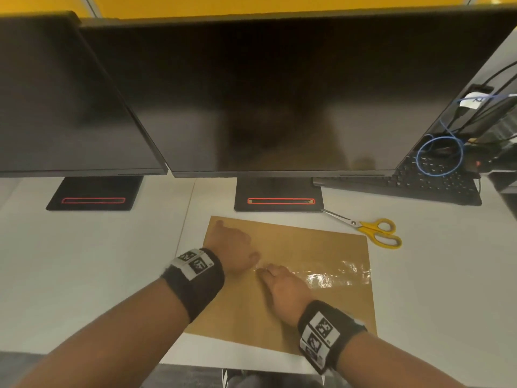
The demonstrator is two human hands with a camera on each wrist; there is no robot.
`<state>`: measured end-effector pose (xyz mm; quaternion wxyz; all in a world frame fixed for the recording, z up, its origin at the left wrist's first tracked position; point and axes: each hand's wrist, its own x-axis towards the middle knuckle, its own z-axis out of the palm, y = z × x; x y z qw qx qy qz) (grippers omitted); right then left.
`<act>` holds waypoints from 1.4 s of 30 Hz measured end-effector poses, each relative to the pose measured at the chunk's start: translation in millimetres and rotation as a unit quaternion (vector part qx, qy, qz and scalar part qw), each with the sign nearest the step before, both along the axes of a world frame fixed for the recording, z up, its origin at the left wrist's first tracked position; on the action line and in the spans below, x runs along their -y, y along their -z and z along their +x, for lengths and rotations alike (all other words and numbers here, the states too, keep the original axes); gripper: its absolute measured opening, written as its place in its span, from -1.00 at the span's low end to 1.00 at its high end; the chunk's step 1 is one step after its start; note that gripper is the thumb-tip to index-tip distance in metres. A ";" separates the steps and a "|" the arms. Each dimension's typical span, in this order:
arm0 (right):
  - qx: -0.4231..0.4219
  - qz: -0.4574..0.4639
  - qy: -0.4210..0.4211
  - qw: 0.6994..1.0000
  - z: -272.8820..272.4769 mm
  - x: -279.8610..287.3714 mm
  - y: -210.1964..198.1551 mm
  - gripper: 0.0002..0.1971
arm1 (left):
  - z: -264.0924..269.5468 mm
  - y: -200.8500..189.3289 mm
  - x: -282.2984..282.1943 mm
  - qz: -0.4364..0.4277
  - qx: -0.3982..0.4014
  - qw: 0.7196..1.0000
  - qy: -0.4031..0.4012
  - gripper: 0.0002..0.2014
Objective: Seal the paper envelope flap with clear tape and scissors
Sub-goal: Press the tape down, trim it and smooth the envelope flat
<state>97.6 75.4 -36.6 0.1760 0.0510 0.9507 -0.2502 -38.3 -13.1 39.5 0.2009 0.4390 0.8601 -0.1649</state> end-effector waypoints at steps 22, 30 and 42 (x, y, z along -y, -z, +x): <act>-0.019 0.105 -0.002 0.994 -25.8 13.8 3.1 -0.58 | -32.5 4.3 29.8 -0.054 -0.070 0.996 -0.018 -0.71; -0.063 0.019 -0.053 0.996 -41.1 24.9 11.0 -0.36 | -22.5 23.6 44.2 -0.038 -0.088 0.995 0.015 -0.83; -0.035 0.028 -0.056 0.997 -41.1 24.7 10.2 -0.28 | -17.5 22.4 33.8 -0.076 -0.095 0.992 -0.016 -0.89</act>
